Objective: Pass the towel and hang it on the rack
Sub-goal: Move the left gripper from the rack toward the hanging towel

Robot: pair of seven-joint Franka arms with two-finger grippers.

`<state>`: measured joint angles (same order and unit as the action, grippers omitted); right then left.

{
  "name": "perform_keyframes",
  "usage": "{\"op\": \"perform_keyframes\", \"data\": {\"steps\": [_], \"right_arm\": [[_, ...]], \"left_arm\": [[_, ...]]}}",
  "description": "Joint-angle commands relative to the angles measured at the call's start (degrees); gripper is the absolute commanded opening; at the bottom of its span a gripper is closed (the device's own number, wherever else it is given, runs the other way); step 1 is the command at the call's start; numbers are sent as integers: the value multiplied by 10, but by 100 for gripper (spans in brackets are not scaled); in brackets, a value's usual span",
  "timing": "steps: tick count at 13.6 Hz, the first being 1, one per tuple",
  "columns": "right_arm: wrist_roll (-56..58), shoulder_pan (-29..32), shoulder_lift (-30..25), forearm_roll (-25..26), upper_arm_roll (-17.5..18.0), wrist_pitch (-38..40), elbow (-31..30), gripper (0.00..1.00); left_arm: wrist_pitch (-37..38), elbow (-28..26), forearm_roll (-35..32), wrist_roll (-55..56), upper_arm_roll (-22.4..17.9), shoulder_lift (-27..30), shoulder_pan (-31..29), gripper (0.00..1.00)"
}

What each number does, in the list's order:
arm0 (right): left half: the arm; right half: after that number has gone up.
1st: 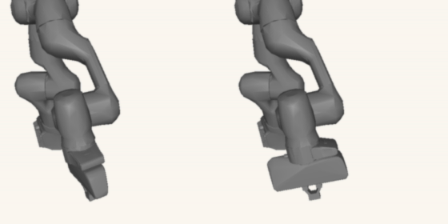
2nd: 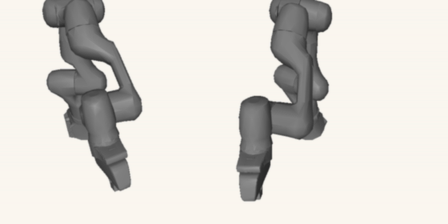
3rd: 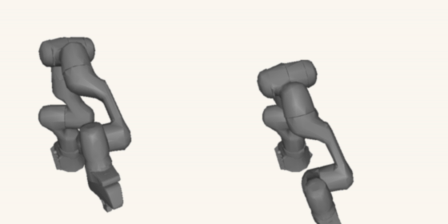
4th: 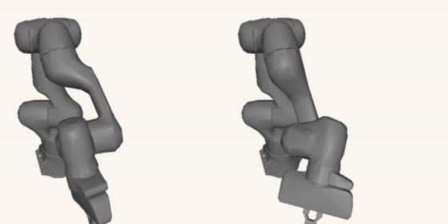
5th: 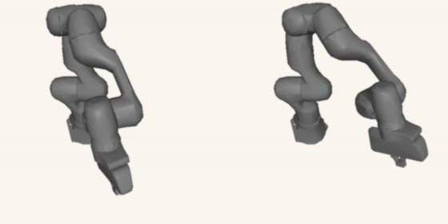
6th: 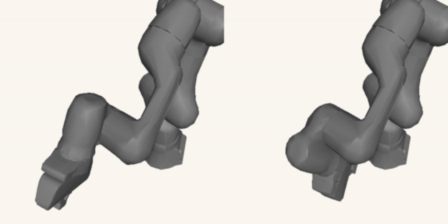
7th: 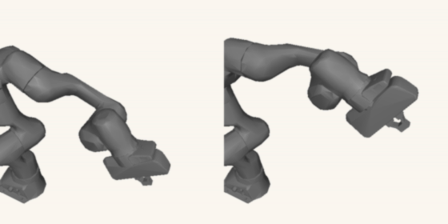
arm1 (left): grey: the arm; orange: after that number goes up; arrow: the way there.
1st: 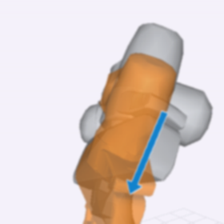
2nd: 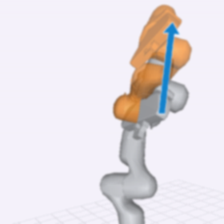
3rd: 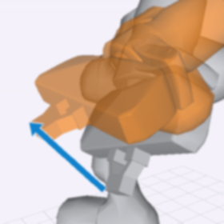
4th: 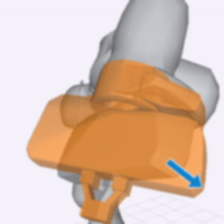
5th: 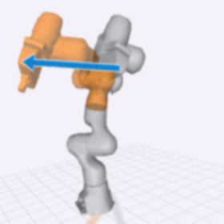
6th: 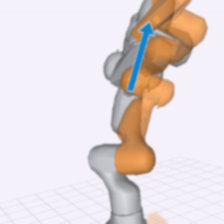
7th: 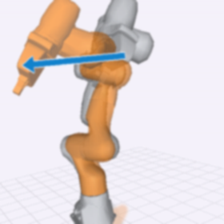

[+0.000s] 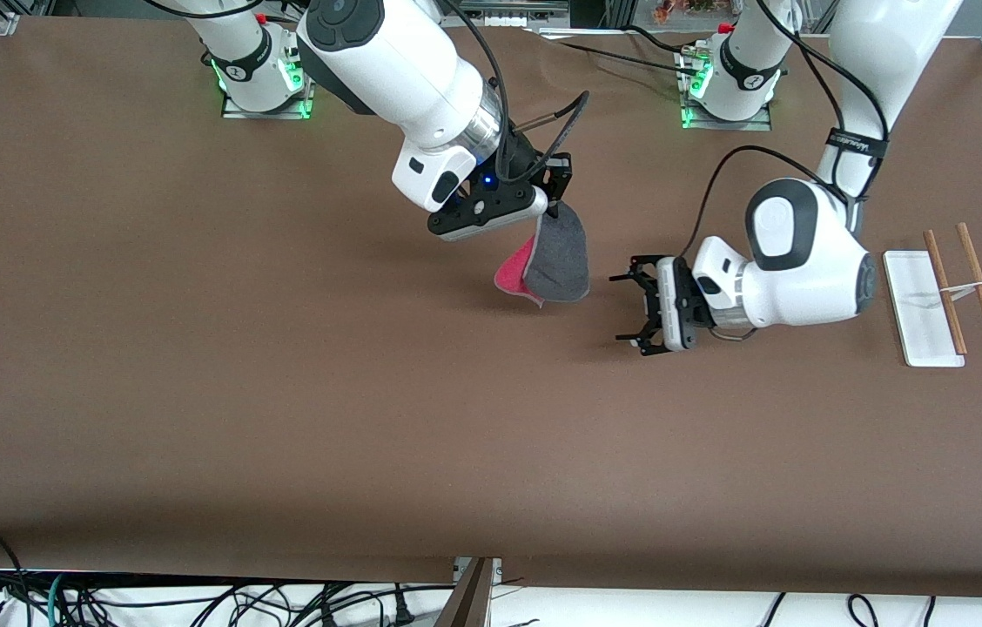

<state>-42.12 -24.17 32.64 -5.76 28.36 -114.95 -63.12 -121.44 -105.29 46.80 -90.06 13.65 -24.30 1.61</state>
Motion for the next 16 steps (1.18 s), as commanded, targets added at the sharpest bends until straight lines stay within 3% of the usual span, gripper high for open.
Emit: {"op": "perform_keyframes", "data": {"steps": [1,5,13,14,15,16], "right_arm": [[-4,1,2,-10,2,1,12,0],[-4,2,2,-10,1,1,12,0],[-3,3,2,-11,1,0,12,0],[-3,3,2,-11,1,0,12,0],[-3,3,2,-11,1,0,12,0],[-3,3,2,-11,1,0,12,0]], "left_arm": [[-3,-29,15,-42,6,29,-2,100],[-14,-28,22,-33,33,44,3,100],[-110,-25,22,47,49,25,68,99],[-111,-25,22,46,49,22,68,73],[-112,-25,17,45,49,22,68,26],[-112,-26,15,45,49,22,68,0]]}}
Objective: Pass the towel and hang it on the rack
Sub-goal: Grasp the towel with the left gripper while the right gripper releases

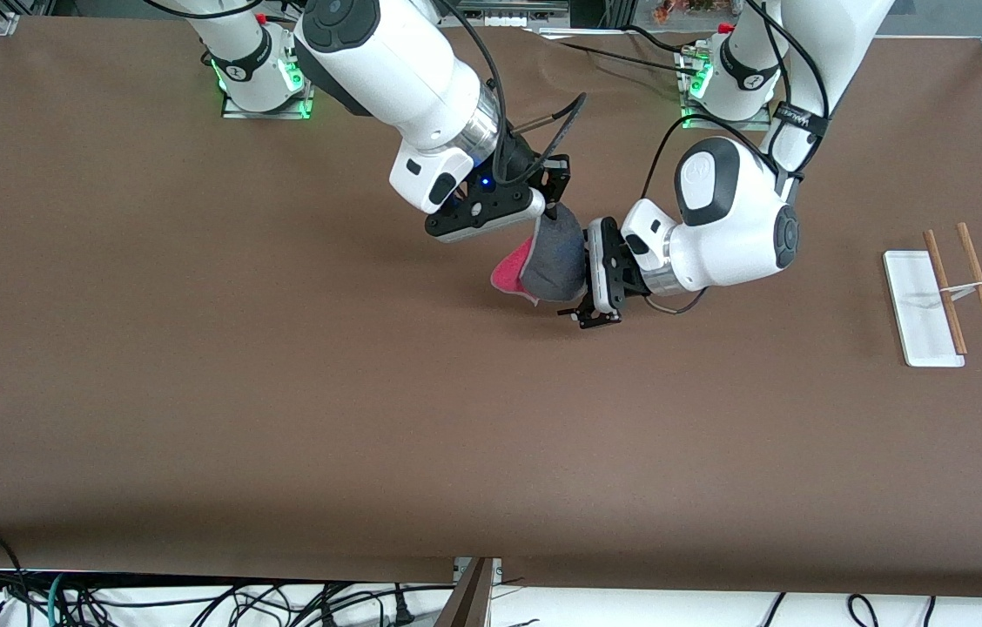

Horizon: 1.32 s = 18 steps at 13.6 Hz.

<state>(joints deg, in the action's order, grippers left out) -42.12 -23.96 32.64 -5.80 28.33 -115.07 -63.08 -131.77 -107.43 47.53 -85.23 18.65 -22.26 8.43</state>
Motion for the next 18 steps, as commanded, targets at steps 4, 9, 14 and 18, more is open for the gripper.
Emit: {"op": "perform_keyframes", "data": {"steps": [4,9,14,18], "right_arm": [[-3,1,2,-11,1,1,11,0],[-3,1,2,-11,1,1,11,0],[-4,1,2,-11,1,1,11,0],[-2,3,1,-11,-1,6,10,80]], "left_arm": [[-9,-4,-12,-3,-1,4,-1,0],[-2,-7,-14,0,-2,5,-9,0],[29,-7,-14,1,-2,15,-37,0],[48,-8,-31,1,-2,27,-53,0]]}}
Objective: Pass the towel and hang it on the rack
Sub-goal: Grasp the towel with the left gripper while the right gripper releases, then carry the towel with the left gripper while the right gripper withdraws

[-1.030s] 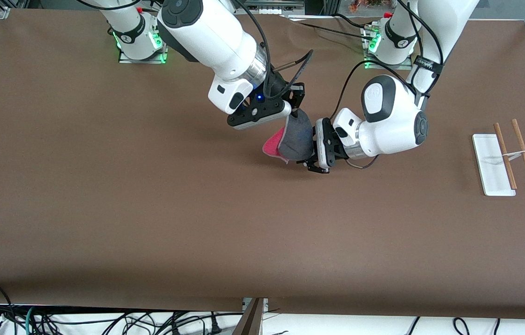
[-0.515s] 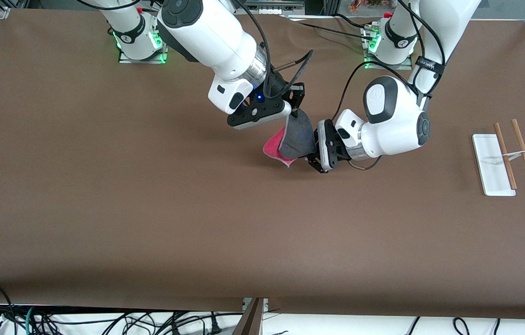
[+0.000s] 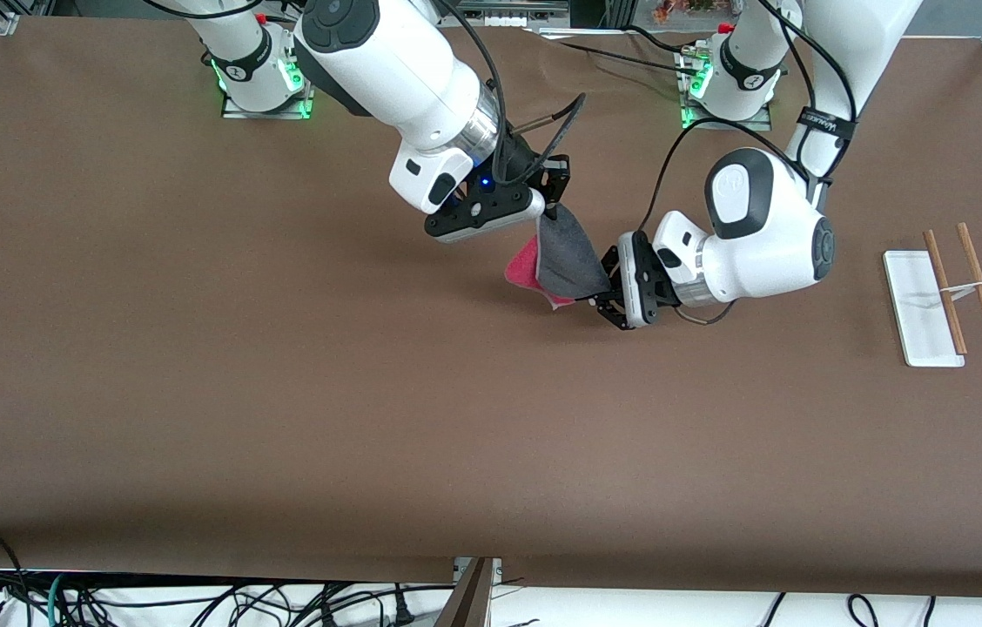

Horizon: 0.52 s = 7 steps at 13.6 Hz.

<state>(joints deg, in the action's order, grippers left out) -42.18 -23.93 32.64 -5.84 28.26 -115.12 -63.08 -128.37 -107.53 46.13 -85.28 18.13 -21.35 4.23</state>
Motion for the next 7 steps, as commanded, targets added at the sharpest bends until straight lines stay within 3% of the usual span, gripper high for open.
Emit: {"op": "perform_keyframes", "data": {"steps": [1,7], "right_arm": [[3,5,1,-8,-1,8,10,100],[3,9,0,-8,-1,5,10,100]], "left_arm": [[21,-7,-17,1,3,20,-13,0],[34,-10,-44,2,0,26,-37,0]]}}
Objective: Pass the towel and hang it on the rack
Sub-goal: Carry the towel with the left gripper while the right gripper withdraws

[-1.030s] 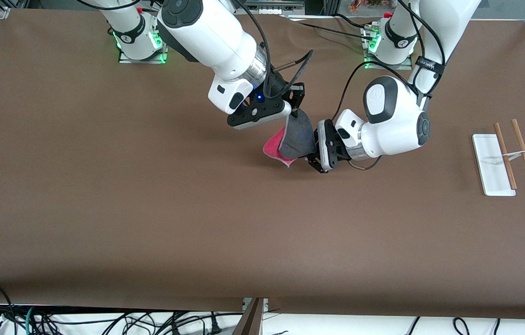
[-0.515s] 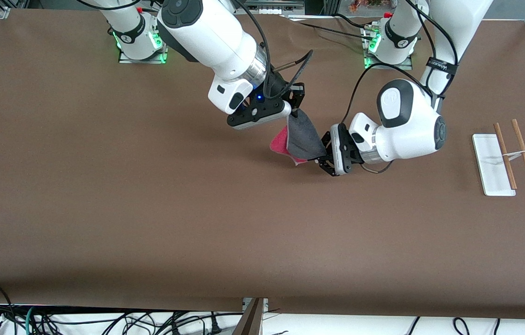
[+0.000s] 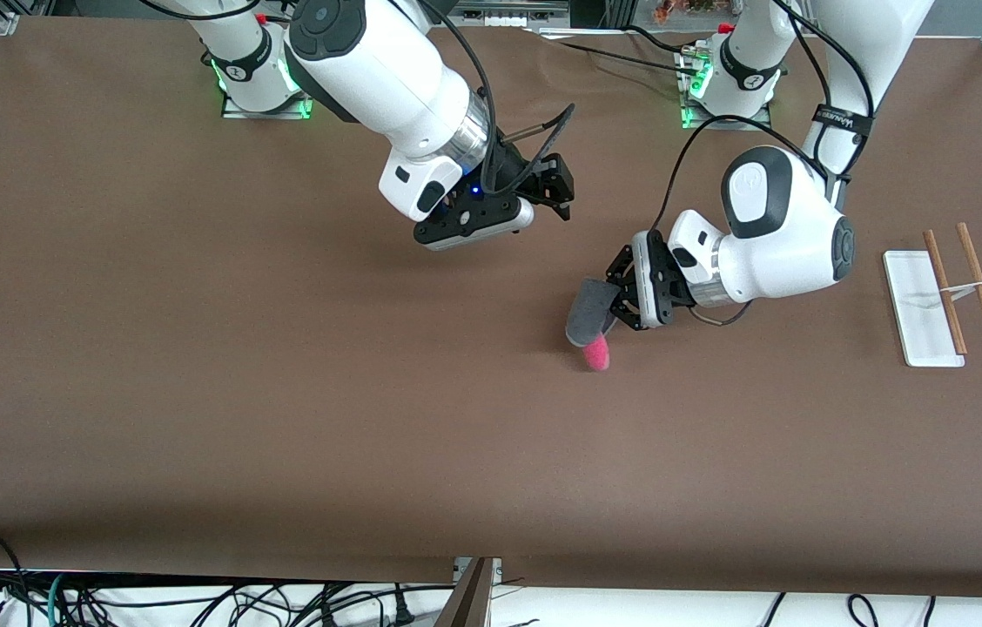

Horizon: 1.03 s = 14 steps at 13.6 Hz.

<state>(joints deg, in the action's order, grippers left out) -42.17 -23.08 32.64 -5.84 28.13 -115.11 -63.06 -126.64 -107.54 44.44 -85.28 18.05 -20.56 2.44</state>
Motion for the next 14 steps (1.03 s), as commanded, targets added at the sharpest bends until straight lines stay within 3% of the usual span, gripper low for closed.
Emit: {"op": "perform_keyframes", "data": {"steps": [1,4,7,11,14], "right_arm": [[2,1,0,-8,-1,6,10,100],[2,9,0,0,-3,16,10,100],[10,33,-1,42,-4,58,11,100],[77,91,0,61,-4,114,10,100],[162,131,0,129,-23,154,3,100]], "left_arm": [[25,-10,-53,4,1,23,-33,0],[72,-9,-122,52,1,41,-84,0],[117,-1,-183,96,0,53,-135,0],[168,43,-271,101,-4,44,-184,0],[203,52,-309,100,-4,39,-233,0]]}}
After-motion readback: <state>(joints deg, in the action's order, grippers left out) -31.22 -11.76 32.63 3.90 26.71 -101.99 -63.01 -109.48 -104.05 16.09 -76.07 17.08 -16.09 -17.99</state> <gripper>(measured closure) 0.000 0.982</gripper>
